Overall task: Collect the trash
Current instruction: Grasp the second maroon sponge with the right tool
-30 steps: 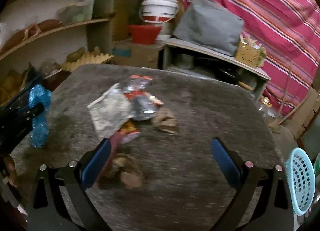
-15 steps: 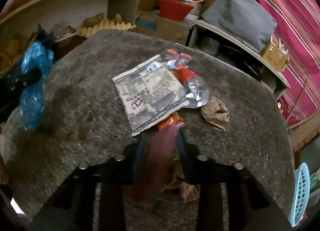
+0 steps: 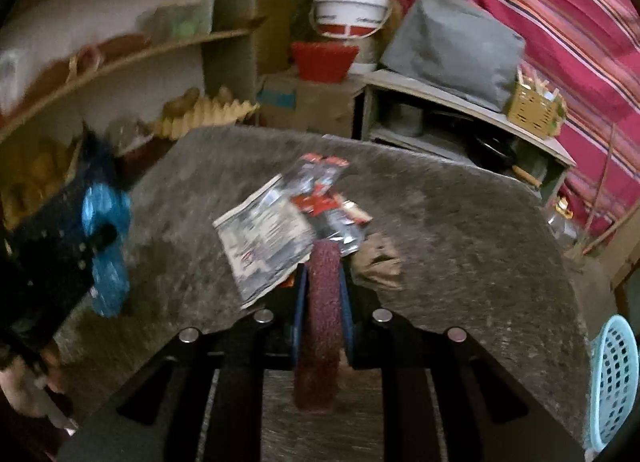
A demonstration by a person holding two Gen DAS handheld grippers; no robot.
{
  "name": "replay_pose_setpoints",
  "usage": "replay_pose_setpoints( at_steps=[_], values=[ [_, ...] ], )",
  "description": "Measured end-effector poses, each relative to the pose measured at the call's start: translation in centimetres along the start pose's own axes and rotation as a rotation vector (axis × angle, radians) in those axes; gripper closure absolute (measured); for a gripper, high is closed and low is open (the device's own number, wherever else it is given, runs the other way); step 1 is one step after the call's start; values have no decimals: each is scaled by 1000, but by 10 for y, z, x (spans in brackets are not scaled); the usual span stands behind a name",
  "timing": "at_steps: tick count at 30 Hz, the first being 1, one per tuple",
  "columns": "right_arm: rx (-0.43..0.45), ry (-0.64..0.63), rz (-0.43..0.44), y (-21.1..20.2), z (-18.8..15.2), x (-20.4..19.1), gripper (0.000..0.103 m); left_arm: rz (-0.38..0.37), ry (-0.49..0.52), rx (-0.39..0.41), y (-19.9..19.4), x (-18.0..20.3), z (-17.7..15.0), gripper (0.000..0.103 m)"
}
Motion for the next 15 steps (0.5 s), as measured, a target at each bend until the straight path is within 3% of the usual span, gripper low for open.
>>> replay_pose_setpoints(
  at_steps=[5,15],
  values=[
    [26,61,-37,-17,0,46,87,-8,17,0,-1,12,1,81],
    [1,115,-119,-23,-40,125,87,-44,26,-29,1,52,-4,81]
  ],
)
Point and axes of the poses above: each gripper's, at about its wrist camera, not at the fingertips, and y roughly the way its jaws point, x to its right, z to its top, the point moved 2 cm from there along y, roughly the way its jaws point, and after that the axes turned 9 degrees about x, right-handed, at the moved point
